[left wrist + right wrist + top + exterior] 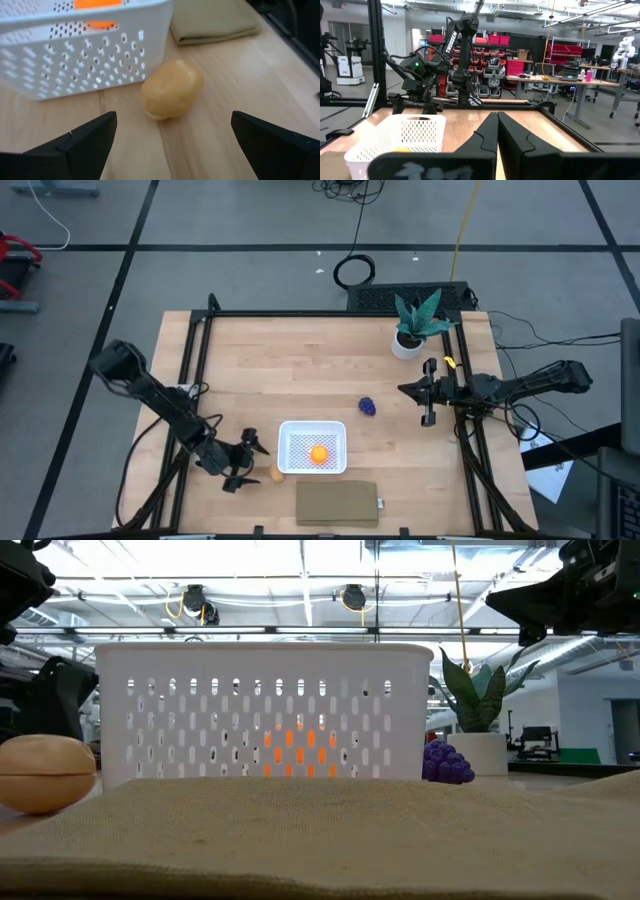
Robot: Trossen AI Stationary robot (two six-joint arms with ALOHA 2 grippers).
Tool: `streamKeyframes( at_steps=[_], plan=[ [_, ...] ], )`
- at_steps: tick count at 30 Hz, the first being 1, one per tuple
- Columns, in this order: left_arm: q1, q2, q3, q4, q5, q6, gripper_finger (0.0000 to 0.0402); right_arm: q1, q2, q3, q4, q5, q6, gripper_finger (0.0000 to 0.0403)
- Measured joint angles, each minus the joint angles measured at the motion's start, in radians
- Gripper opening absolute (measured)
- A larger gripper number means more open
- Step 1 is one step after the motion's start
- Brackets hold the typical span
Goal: Pick and placing Produce into tupperware
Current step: Put the potato into the basket
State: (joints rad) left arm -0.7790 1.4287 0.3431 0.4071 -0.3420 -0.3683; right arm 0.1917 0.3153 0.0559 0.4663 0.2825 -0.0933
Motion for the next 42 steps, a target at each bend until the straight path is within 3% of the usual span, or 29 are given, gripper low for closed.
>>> streamKeyframes(
  at_steps=[14,42],
  plan=[
    [0.058,0.093,0.000,0.086,0.010,0.027,0.0397,0.000,0.000,0.000,0.000,0.000,0.001,0.0000],
    [0.066,0.093,0.000,0.146,0.018,-0.082,0.0397,0.000,0.000,0.000,0.000,0.000,0.002,0.0000]
  ],
)
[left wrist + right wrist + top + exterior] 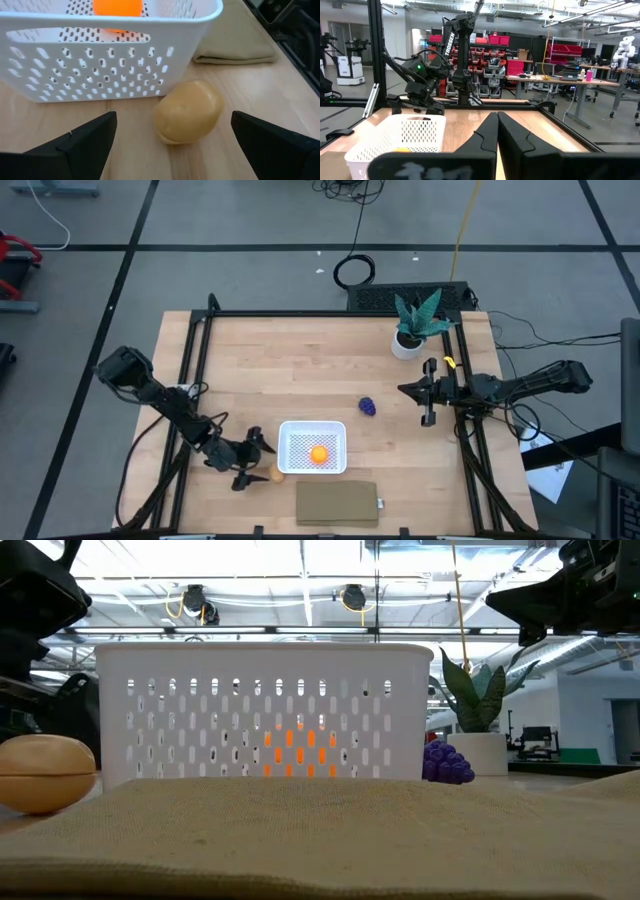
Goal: Pick and placing Produce into tupperware
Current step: Put the potato into the basket
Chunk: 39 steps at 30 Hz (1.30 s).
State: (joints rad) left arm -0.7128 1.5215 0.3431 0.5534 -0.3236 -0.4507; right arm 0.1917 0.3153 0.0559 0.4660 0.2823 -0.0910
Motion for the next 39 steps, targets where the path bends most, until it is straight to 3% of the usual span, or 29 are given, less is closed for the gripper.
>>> streamKeyframes(
  at_steps=[5,18,33,39],
  plan=[
    [0.000,0.000,0.000,0.005,0.042,0.023,0.0397,0.000,0.000,0.000,0.000,0.000,-0.001,0.0000],
    [0.001,0.003,0.000,0.035,0.012,0.057,0.0397,0.000,0.000,0.000,0.000,0.000,0.000,0.0000],
    [0.021,0.190,0.086,0.063,0.027,0.099,0.0397,0.000,0.000,0.000,-0.001,0.000,0.000,0.0000],
    [0.033,0.206,0.102,0.062,0.033,0.116,0.0397,0.000,0.000,0.000,-0.002,0.000,0.000,0.0000]
  ],
)
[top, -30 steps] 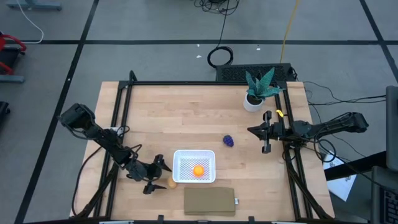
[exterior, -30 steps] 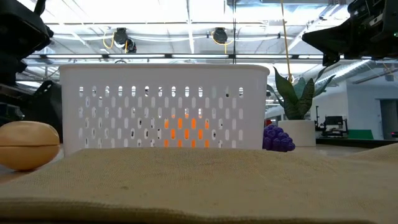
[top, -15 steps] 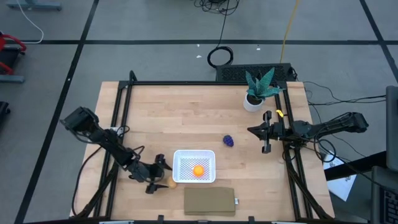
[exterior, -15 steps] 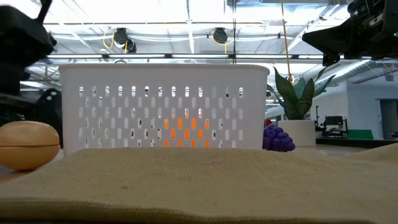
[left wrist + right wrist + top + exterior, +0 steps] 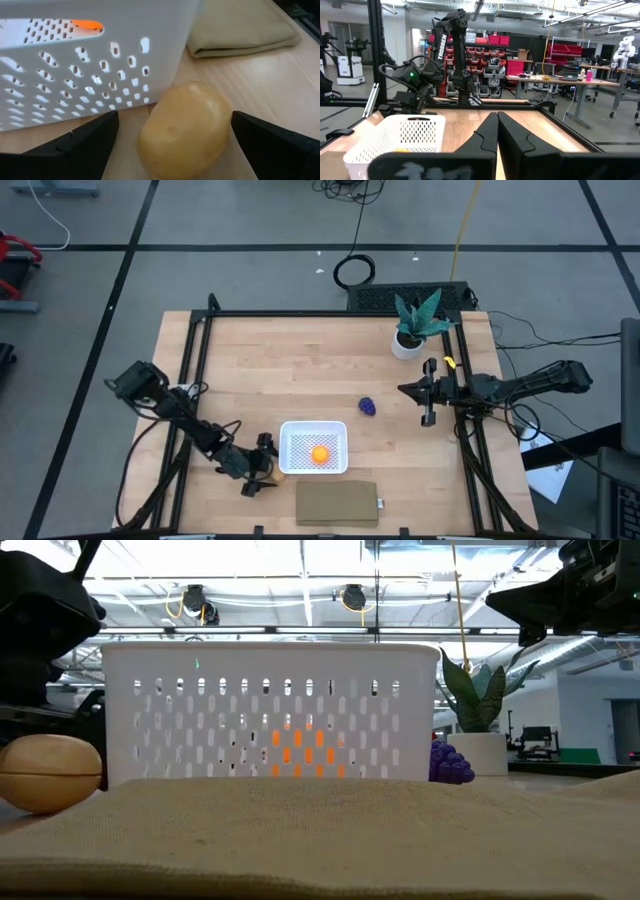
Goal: Pick and placing Produce into tupperware
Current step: Put the potato into the basket
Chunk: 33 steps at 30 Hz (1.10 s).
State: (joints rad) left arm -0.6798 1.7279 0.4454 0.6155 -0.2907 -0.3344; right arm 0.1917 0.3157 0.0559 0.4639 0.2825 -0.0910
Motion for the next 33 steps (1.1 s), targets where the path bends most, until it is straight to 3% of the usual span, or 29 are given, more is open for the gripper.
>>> streamKeyframes(
  at_steps=[24,33],
  plan=[
    [0.003,-0.008,0.001,-0.028,0.032,0.023,0.0394,0.000,0.000,0.000,-0.006,0.000,-0.003,0.0000],
    [0.004,-0.008,0.000,-0.035,0.027,0.018,0.0295,0.000,0.000,0.000,-0.006,0.000,-0.003,0.0000]
  ],
)
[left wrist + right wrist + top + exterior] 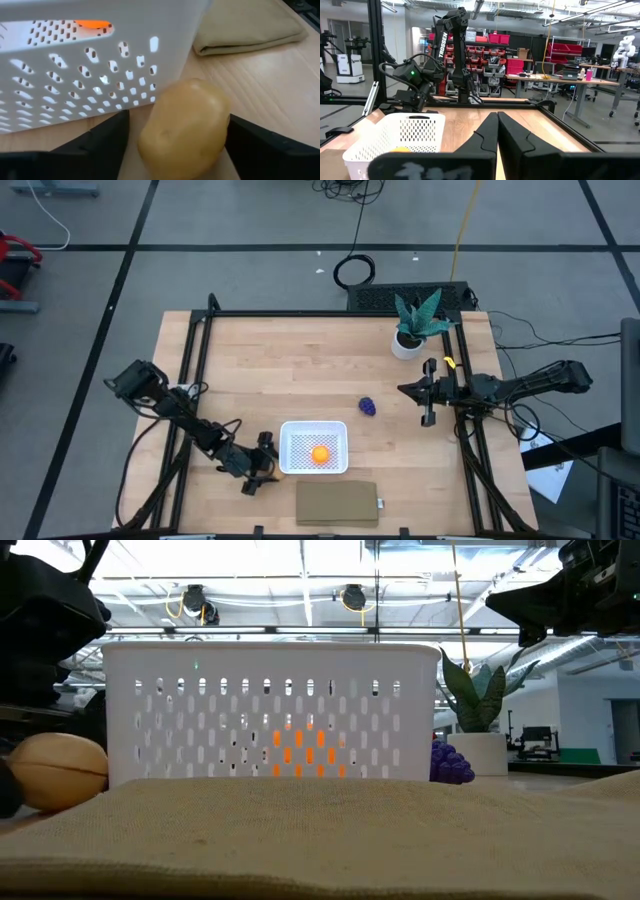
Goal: Pick and placing Produce into tupperware
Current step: Put the potato into the basket
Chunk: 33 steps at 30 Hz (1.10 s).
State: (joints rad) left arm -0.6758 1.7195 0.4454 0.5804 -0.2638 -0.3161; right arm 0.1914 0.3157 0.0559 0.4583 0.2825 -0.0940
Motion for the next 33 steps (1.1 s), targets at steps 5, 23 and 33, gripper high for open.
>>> streamKeyframes(
  at_steps=[5,23,33],
  plan=[
    [0.000,0.000,0.000,0.000,0.005,0.009,0.0247,0.000,0.000,0.000,0.000,0.000,0.000,0.0000],
    [-0.040,-0.344,-0.002,-0.276,0.042,0.050,0.0186,0.000,0.000,0.000,-0.002,0.000,0.000,0.0000],
    [-0.037,-0.607,-0.002,-0.389,0.025,0.174,0.0178,0.000,0.000,0.000,0.000,0.000,0.000,0.0000]
  ],
)
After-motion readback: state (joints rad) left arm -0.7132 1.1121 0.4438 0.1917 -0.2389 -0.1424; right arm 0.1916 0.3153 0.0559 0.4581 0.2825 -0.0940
